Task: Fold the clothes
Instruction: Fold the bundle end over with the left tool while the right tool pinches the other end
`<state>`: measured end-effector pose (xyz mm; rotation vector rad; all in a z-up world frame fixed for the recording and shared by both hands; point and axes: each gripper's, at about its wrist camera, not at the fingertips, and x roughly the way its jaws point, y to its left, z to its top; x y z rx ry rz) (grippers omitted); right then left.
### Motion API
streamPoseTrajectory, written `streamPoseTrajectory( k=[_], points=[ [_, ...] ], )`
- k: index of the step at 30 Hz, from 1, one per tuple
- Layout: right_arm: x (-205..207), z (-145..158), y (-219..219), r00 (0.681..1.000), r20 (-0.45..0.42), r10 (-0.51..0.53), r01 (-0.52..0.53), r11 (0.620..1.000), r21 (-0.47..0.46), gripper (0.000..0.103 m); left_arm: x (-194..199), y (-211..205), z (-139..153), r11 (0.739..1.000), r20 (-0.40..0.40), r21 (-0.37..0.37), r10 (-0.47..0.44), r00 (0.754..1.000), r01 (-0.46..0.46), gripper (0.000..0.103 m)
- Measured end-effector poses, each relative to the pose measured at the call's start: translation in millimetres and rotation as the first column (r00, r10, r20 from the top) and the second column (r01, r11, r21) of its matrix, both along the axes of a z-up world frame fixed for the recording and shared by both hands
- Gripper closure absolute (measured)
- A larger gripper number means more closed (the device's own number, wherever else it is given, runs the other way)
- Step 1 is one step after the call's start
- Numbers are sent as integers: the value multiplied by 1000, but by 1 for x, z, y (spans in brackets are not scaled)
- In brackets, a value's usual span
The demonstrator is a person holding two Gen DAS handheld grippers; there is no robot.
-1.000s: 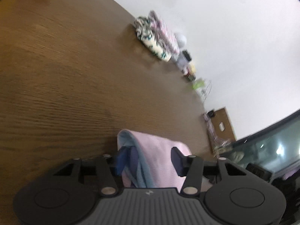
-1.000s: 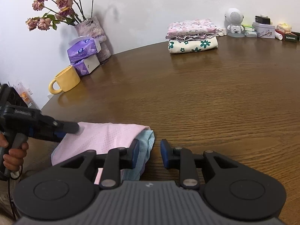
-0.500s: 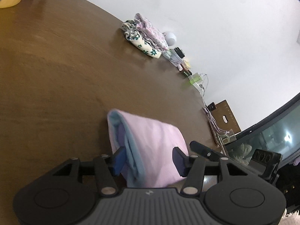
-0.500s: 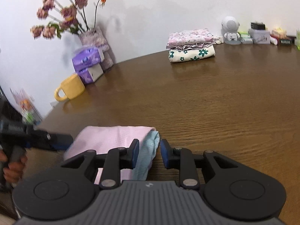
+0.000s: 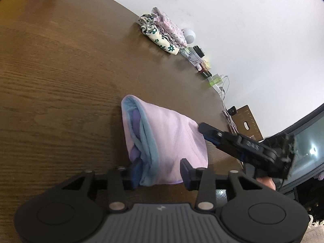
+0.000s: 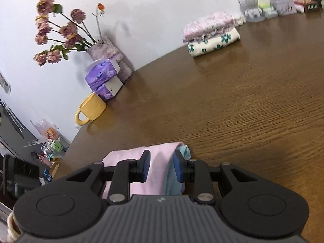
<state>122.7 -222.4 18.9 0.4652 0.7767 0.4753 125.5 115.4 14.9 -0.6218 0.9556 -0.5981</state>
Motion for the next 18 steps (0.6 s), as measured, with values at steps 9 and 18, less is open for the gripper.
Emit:
streamPoseTrajectory(
  k=[9,18],
  points=[
    [22,-17,-4,996,-79,-39,47,993,107,101,-3,-5,-3,997,-5,48,-53,999,53,96],
    [22,-18,-5,996,-76,-56,63,993,95,100,-6,-1,-1,998,-16,43,-40,999,41,79]
  ],
)
